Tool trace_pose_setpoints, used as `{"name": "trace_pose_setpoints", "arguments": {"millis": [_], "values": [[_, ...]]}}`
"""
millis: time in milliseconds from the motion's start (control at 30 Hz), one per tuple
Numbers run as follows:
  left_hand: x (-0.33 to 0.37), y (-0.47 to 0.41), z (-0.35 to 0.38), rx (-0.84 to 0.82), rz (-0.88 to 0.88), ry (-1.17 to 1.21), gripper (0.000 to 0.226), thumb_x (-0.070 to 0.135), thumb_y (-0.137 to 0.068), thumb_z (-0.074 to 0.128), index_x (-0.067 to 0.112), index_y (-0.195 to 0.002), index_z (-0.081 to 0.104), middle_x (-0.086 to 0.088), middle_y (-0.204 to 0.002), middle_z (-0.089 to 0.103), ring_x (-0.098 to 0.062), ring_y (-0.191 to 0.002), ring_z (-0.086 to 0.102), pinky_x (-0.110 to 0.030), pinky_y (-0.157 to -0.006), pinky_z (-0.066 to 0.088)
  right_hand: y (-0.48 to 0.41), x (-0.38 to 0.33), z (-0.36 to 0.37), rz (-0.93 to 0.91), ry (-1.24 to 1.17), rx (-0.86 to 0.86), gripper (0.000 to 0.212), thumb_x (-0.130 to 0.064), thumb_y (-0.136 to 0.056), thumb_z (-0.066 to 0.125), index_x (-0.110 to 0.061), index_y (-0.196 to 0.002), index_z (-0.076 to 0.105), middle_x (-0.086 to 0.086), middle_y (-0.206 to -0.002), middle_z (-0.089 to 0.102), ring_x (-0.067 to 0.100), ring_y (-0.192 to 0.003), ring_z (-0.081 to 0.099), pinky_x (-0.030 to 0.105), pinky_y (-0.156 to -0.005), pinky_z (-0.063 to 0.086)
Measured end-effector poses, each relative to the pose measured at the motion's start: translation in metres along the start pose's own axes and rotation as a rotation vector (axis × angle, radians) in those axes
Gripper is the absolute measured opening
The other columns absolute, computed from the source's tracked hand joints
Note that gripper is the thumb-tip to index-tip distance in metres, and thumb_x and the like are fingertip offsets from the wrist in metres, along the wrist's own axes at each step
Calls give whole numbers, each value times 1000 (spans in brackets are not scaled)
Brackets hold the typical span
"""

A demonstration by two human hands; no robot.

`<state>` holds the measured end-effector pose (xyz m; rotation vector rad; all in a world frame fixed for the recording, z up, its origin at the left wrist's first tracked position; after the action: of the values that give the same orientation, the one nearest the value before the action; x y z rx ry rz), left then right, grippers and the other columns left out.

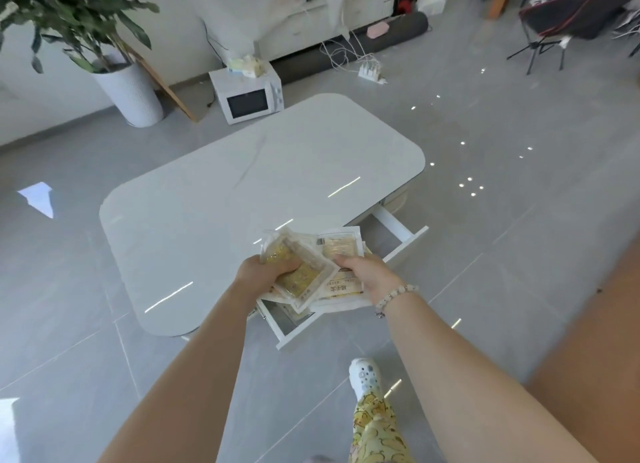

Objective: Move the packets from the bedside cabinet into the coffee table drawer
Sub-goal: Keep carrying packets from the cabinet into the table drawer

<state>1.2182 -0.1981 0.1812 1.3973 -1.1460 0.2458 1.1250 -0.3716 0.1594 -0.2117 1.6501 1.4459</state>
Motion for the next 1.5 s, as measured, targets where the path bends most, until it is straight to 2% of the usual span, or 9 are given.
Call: {"name": "trace_pose_setpoints", "arguments": {"millis": [167,367,500,567,1033,1200,1300,1400,1500], "values": [[23,-36,40,33,-71,55,22,28,-74,79,17,-82,61,1,-77,67,-10,-63,63,-14,-41,46,-55,-27,-35,34,6,-53,28,-15,-90,63,-8,-117,60,2,-89,68,13,-72,65,17,-43,48],[16,-81,60,129,-170,129,25,28,-72,81,17,-87,63,1,-85,69,-13,-73,65,-20,-56,47,-119,-34,-47,117,117,-110,35,-21,-88,67,-11,-120,60,5,-111,68,19,-95,65,33,-75,55],[-1,-110,67,164,-234,179,24,29,-71,81,19,-84,63,3,-83,68,-11,-74,64,-20,-58,47,-154,-27,-46,174,189,-134,43,-29,-82,72,-14,-120,61,4,-118,66,24,-112,60,47,-102,44],[-14,-127,69,175,-273,188,25,29,-70,82,19,-84,63,3,-82,68,-12,-74,65,-21,-59,48,-174,-17,-47,199,235,-142,56,-36,-76,75,-14,-125,59,2,-120,65,24,-113,58,47,-103,43],[-179,-272,107,182,-479,318,28,31,-71,81,19,-89,64,2,-84,69,-12,-78,65,-21,-61,50,-331,87,-43,312,410,-138,25,-21,-91,63,-17,-114,53,-1,-109,56,16,-99,50,30,-88,36],[-231,-319,123,210,-550,396,28,30,-73,80,16,-89,61,1,-85,66,-12,-75,61,-20,-59,46,-391,131,-44,364,474,-79,69,-32,-83,70,-7,-140,40,5,-139,48,26,-127,46,36,-99,37],[-255,-350,130,241,-563,437,31,29,-72,80,15,-92,61,3,-84,64,-11,-75,60,-20,-59,46,-423,149,-43,362,488,-40,75,-33,-82,71,-9,-144,34,8,-144,43,29,-130,43,44,-106,37],[-271,-378,134,258,-559,468,38,29,-72,81,15,-99,59,4,-86,64,-11,-76,59,-21,-59,44,-454,162,-38,355,533,-18,64,-26,-87,67,-4,-140,37,8,-139,46,26,-123,47,38,-97,39],[-293,-399,136,270,-552,434,47,30,-71,81,14,-110,59,1,-97,65,-16,-87,62,-26,-72,47,-472,176,-25,305,628,-43,29,-13,-88,64,-7,-113,50,5,-115,58,23,-101,55,32,-85,45]]}}
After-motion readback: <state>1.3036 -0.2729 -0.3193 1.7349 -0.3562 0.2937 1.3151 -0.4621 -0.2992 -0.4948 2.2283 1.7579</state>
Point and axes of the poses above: each hand's wrist, its own y-axis away from the middle knuckle, its own z-axis out of the palm, x = y × z, the point moved 7 cm from there along -y, towards the middle knuckle
